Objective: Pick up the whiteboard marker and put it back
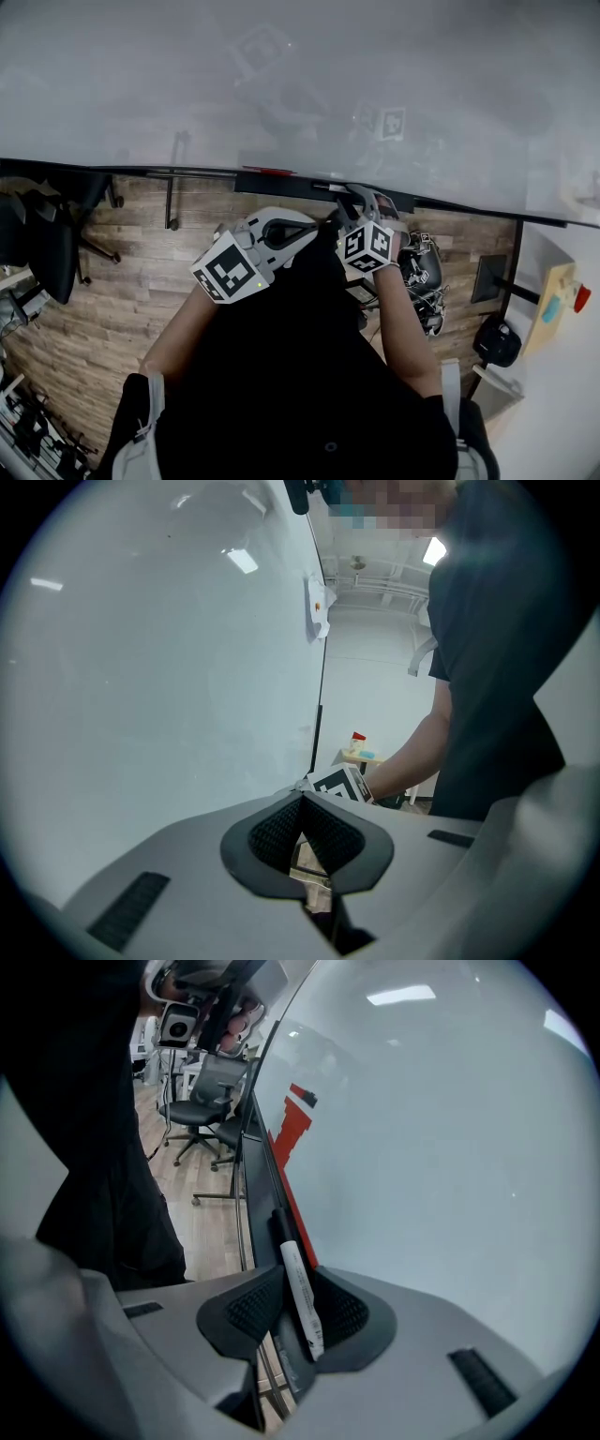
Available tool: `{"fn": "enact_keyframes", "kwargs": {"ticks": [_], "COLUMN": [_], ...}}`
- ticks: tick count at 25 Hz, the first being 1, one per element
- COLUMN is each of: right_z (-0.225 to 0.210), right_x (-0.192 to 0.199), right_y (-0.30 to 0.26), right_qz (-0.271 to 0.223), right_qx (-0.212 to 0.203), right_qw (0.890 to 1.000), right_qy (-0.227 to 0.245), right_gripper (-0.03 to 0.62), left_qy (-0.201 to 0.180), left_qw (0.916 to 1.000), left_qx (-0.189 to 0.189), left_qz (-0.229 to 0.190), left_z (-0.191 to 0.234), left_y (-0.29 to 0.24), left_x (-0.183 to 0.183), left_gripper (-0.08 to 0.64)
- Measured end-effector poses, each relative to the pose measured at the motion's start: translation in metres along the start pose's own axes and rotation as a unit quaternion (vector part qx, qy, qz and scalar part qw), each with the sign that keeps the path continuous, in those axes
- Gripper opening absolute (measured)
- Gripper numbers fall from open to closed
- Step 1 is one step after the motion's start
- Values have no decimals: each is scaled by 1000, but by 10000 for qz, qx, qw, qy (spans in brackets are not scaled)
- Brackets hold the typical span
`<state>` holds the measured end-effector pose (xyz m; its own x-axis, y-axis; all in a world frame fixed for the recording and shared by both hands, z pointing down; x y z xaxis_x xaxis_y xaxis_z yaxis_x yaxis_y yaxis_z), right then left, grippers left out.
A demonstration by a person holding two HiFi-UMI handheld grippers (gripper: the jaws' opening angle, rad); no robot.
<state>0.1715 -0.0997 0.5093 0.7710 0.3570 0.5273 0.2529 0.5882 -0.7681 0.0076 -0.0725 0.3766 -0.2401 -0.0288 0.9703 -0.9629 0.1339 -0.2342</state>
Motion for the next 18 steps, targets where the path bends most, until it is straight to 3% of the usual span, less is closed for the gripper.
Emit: {"fn": "enact_keyframes", "kwargs": {"ticks": [18], "right_z": [-2], "right_x": [1], "right_y": [-5], "right_qz": [111], "right_qx": [-21], "right_qw": [9997], "right_qy": [203], "right_gripper": [86], "left_qy": [-31], "left_qw": [10000], "left_qx": [37], "left_qz": [-6], "left_z": [-2], "left_y": [-1], "left_x": [0], "left_gripper": [12]}}
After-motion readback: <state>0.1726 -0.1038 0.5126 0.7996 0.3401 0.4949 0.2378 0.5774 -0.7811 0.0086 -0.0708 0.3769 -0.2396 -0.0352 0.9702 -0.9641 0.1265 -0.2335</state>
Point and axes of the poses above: the fingertips, and each gripper's own axes: y backward along the fingers, z to its left, x out of its underside, the point moved 7 cm from there along y, backward along the fingers, and after that the axes turned 10 degrees about -y, right-handed, at the moved point
